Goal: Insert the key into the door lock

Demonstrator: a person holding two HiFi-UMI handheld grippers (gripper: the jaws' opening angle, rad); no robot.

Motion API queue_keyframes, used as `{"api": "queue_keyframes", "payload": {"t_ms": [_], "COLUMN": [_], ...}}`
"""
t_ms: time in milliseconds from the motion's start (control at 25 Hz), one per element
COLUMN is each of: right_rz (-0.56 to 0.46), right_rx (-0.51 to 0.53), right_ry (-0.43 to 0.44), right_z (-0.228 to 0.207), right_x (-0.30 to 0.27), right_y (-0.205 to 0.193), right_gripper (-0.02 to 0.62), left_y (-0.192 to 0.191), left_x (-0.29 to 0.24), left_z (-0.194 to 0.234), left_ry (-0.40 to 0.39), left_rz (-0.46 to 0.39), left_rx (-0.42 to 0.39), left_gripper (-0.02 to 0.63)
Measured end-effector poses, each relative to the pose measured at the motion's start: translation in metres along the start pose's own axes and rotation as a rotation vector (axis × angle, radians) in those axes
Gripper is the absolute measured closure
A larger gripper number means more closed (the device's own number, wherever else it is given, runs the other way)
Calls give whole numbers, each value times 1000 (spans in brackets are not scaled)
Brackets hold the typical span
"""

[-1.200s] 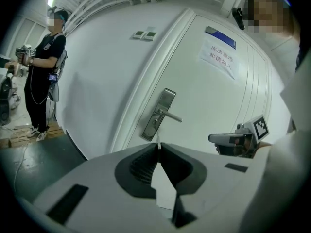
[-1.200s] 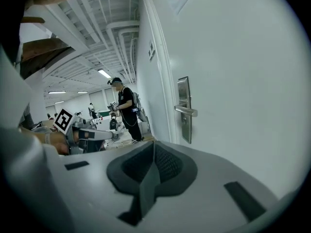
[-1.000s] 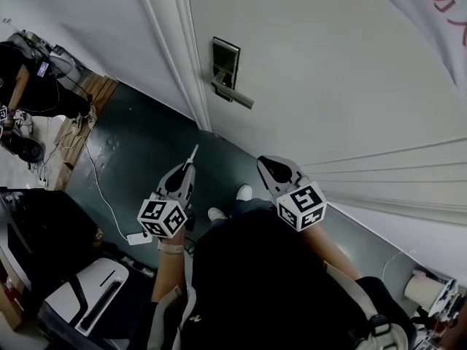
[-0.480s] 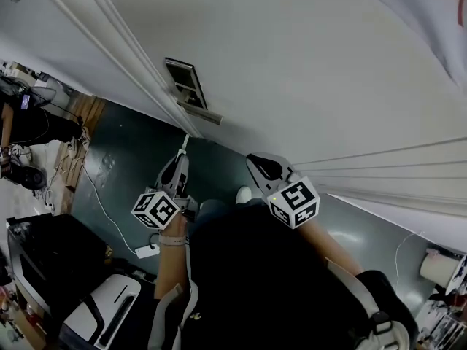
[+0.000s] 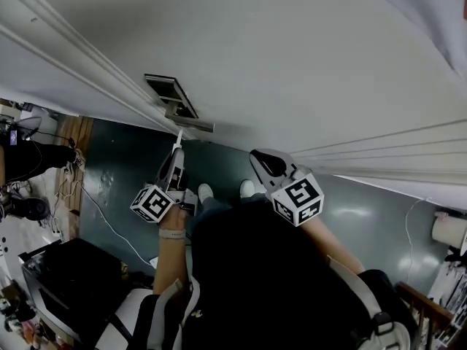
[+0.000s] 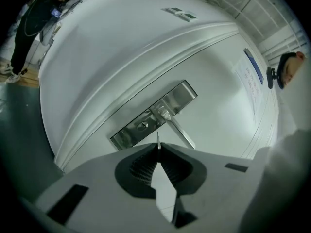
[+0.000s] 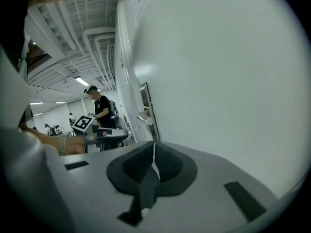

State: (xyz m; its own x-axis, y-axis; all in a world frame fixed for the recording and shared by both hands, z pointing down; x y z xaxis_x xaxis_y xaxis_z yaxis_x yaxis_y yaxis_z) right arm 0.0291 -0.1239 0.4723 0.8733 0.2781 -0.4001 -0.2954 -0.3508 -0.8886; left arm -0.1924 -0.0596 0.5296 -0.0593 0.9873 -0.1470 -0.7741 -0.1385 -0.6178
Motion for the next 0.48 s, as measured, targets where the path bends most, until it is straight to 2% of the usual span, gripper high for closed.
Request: {"api": "queue_keyframes", "payload": {"t_ms": [240,480], "right_rz": [-2,-8], "right_rx": [-37,-61], "right_ry": [-87,-157], "right_z": [-3,-8], "right_x": [3,8], "right_y": [-1,0], "right_gripper": [578,578], "left_y": [3,4], "left_x": [-16,-33], "left_z": [13,21], "left_ry": [-41,-69], "left_rz": [31,49], "left_rx": [160,267], "left_gripper": [580,580]}}
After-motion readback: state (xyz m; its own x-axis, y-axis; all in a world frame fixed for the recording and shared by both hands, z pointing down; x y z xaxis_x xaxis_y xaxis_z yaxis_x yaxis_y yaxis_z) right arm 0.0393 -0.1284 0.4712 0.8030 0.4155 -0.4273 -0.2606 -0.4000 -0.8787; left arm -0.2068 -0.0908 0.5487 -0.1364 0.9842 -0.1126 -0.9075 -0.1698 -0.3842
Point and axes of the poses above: the fingertips, and each gripper's own axes: x backward along the fingers, z to its left, y out of its top, the point moved 3 cm from there along x, backward along the fingers, and after that the axes turned 2 degrees about y, right-handed, at the moved point
